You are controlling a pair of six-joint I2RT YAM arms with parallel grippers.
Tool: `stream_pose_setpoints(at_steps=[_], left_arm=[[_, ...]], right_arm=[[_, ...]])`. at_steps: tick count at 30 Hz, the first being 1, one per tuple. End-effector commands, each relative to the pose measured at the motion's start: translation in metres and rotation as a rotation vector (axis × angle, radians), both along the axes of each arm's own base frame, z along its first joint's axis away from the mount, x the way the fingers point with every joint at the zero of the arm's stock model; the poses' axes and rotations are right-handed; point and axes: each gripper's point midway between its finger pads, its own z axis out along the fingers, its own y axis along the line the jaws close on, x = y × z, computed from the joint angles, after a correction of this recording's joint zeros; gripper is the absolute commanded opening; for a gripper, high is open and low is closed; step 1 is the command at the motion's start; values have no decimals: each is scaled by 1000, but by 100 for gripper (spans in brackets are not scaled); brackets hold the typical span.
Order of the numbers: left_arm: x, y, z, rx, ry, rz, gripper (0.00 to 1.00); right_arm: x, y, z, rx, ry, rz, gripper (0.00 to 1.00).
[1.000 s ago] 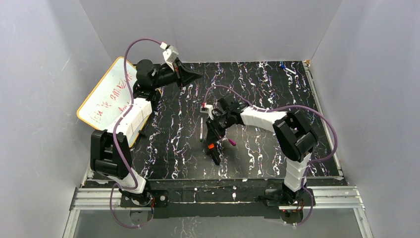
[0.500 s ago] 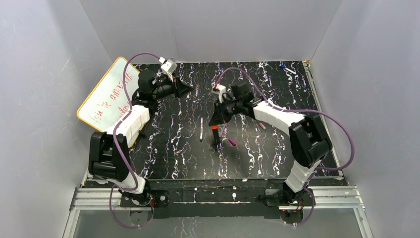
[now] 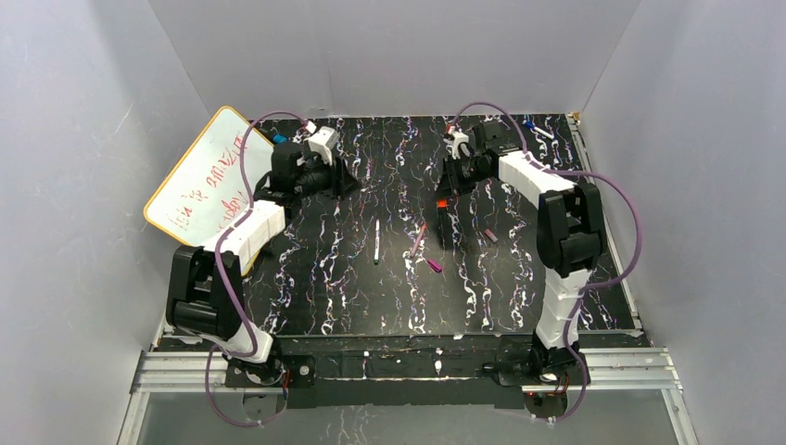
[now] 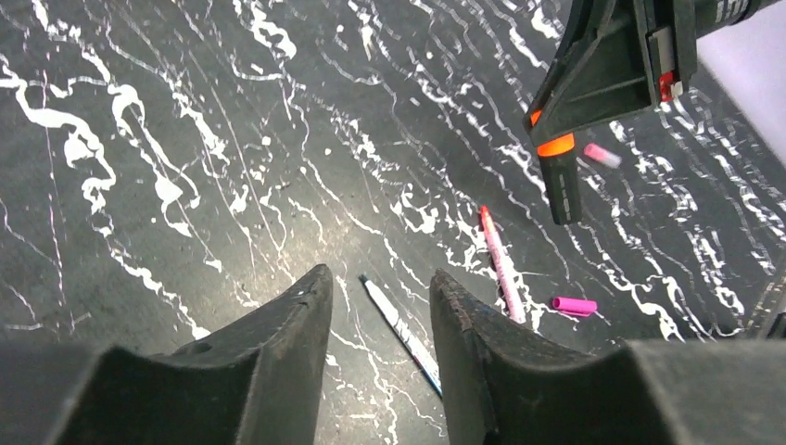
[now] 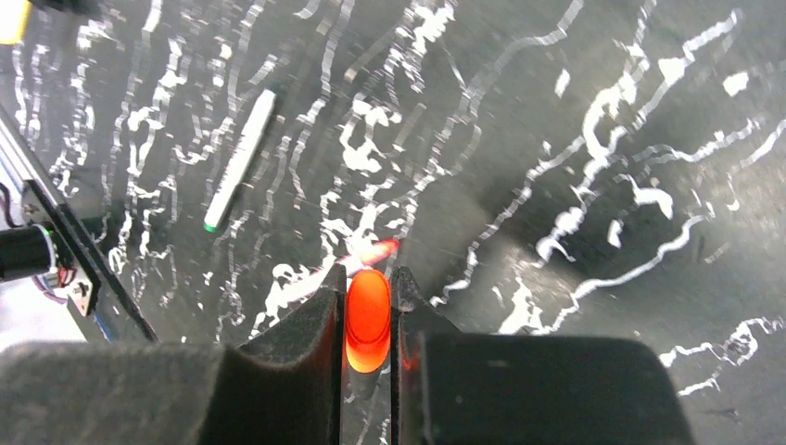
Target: Insert the pens into the pen caps
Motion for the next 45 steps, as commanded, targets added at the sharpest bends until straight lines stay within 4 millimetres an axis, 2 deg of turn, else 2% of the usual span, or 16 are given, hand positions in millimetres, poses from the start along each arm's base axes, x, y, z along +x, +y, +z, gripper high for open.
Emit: stream_pose_setpoints(at_steps=[1, 8, 17, 24, 30, 34, 38, 41, 43, 45], left_arm=[[-13, -2, -13, 104, 26, 23, 43], [-29, -15, -50, 196, 102, 40, 46], [-63, -62, -96, 395, 114, -14, 43], [-61, -71, -106, 421, 123, 24, 43], [-77, -101, -110, 409, 121, -53, 43], [-85, -107, -113, 415, 128, -57, 44], [-82, -97, -98, 419, 94, -4, 44], [-75, -85, -82, 444, 58, 28, 46], [-71, -75, -73, 442, 49, 50, 47], [-63, -58, -60, 409, 42, 87, 47]], right_arm=[[4, -15, -16, -71, 79, -2, 1], [25, -25, -35, -111, 123, -31, 1], [37, -37, -59, -194, 132, -108, 18], [50, -55, -77, -303, 108, -199, 34], [60, -61, -81, -330, 86, -241, 46], [71, -66, -66, -330, 36, -298, 48], [76, -69, -18, -305, -78, -428, 47], [62, -52, 22, -351, -165, -559, 47], [45, -39, 45, -350, -163, -697, 47], [23, -22, 56, -303, -92, -807, 50]])
